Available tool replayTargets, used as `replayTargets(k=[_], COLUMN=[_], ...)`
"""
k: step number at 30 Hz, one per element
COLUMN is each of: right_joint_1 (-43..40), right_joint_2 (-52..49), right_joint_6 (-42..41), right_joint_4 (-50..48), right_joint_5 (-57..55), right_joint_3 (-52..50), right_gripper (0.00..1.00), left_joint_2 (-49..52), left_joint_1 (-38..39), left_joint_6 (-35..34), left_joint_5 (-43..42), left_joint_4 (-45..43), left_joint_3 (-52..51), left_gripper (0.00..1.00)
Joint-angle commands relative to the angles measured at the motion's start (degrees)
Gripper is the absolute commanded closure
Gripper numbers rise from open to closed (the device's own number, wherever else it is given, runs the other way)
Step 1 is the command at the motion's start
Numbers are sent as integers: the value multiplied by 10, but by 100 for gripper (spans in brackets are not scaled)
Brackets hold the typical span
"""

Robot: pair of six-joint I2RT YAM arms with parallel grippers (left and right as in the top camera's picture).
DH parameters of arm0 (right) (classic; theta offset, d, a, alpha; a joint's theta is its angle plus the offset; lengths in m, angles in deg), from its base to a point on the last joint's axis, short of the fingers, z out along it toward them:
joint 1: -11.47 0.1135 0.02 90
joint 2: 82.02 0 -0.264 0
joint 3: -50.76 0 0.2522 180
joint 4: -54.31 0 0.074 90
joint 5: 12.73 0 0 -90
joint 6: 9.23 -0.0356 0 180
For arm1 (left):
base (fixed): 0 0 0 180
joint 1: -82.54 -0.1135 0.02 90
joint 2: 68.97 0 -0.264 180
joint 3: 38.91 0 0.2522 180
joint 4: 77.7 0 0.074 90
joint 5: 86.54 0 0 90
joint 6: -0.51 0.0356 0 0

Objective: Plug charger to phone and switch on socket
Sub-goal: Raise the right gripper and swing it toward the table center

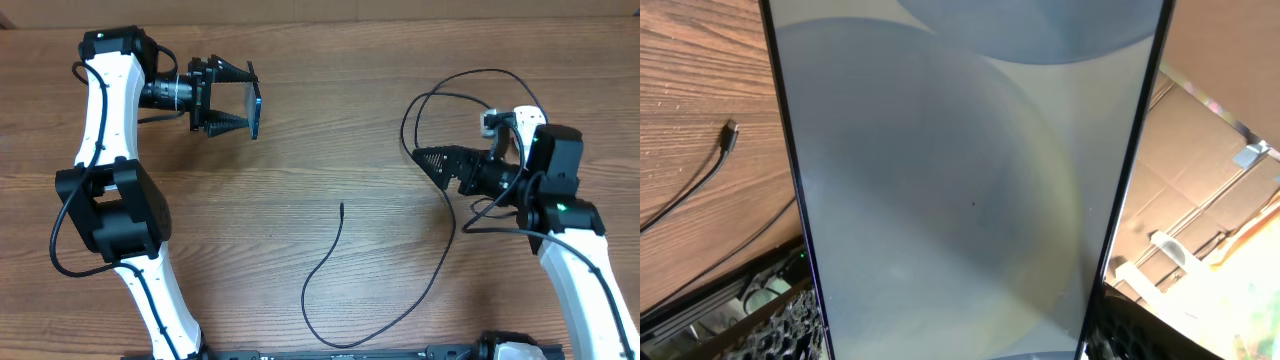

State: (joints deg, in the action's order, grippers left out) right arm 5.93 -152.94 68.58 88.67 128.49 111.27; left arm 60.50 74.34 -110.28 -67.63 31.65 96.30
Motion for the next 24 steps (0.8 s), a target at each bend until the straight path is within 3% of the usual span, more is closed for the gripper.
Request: replayTargets(k=[1, 4, 9, 24], right_joint_1=[3, 3, 3, 3], right_joint_2=[-14, -16, -16, -16], right_joint_6=[-1, -20, -120, -133], right_joint_4=[-35, -38, -34, -5], right_joint_5=[98, 100, 100, 43], right_joint_3=[18, 17, 17, 16], right_gripper=[0, 0, 0, 0], left_joint_2=[0, 0, 0, 0], left_joint_1=[4, 5, 13, 77], left_joint_6=[13, 13, 10, -156], left_joint_5=[-19, -19, -13, 109], left_joint_4=[0, 0, 0, -75], left_joint_3=[18, 18, 18, 18], left_gripper=[96, 96, 96, 96])
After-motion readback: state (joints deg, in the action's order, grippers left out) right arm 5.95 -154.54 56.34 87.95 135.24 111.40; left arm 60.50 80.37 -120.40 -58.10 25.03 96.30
